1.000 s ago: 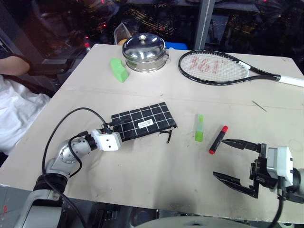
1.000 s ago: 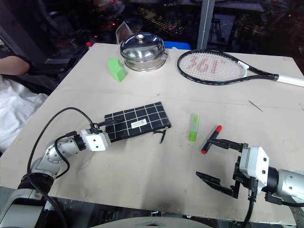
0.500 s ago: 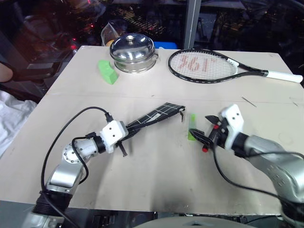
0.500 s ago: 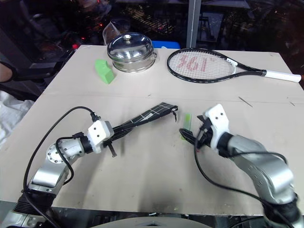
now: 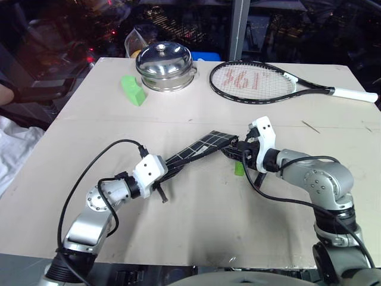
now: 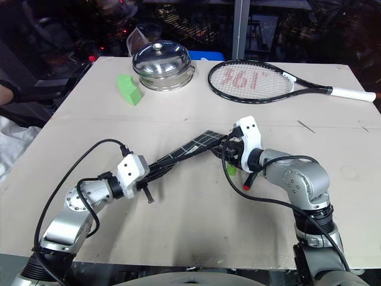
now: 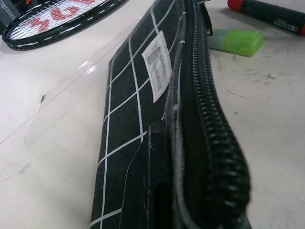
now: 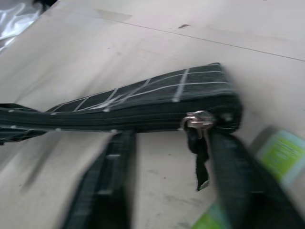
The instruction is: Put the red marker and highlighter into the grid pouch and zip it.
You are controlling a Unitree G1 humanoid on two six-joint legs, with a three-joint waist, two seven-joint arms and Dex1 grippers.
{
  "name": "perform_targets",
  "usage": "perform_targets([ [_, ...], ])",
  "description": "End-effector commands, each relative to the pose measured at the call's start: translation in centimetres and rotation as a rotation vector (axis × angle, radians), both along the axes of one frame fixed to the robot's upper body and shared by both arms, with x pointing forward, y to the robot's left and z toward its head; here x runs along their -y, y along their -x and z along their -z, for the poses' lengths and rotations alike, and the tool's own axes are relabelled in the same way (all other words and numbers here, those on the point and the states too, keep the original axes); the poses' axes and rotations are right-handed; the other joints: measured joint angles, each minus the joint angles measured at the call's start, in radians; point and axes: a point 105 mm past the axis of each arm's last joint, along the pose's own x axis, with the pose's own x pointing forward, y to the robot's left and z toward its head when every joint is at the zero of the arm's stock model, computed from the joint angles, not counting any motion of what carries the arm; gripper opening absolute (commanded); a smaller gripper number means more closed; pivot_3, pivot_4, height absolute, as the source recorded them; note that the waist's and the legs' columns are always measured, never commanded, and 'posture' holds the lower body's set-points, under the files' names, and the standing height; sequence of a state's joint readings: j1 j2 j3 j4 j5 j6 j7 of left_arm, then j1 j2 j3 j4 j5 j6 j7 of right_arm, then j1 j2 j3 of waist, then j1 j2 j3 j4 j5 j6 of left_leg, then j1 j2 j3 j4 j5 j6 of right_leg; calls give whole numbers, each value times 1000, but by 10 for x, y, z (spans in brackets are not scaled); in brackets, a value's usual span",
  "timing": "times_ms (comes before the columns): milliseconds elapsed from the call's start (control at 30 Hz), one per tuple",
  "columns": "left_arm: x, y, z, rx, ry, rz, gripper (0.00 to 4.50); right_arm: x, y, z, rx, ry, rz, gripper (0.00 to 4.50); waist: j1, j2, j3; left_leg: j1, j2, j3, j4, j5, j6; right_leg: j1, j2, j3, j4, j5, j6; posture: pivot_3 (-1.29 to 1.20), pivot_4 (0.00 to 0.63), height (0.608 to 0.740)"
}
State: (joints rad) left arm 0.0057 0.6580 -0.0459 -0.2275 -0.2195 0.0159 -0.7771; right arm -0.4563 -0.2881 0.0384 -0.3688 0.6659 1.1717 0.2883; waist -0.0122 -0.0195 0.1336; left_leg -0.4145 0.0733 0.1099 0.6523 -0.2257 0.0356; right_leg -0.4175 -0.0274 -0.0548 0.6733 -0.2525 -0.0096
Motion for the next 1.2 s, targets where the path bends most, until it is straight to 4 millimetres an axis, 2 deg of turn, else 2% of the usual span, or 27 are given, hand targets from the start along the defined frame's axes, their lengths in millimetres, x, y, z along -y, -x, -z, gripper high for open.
perform_targets([
  [33,5,3,-13,55,10,17,0,1,-3,-9,41,0,-5,104,0,0,0,0,0,0,0,0,0,0,0,0,0,0,0,0,150,740],
  [267,7,0,-16,68,19,1,0,2,3,-11,39,-9,-53,40,0,0,0,0,0,0,0,0,0,0,0,0,0,0,0,0,150,740],
  [667,15,-6,-23,84,20,-1,0,-14,25,-18,3,-78,-197,40,0,0,0,-1,0,0,-1,0,0,0,0,0,-1,0,0,0,150,740],
  [867,18,-9,-23,87,29,-10,0,-18,30,-19,-8,-77,-230,40,0,0,0,-1,0,0,-1,0,0,-1,0,0,-1,0,0,0,150,740],
  [1200,40,-17,-28,115,42,-3,0,-29,33,-25,-21,-95,-272,40,1,0,0,-1,0,0,-1,0,0,-1,0,0,-2,-1,2,0,150,740],
])
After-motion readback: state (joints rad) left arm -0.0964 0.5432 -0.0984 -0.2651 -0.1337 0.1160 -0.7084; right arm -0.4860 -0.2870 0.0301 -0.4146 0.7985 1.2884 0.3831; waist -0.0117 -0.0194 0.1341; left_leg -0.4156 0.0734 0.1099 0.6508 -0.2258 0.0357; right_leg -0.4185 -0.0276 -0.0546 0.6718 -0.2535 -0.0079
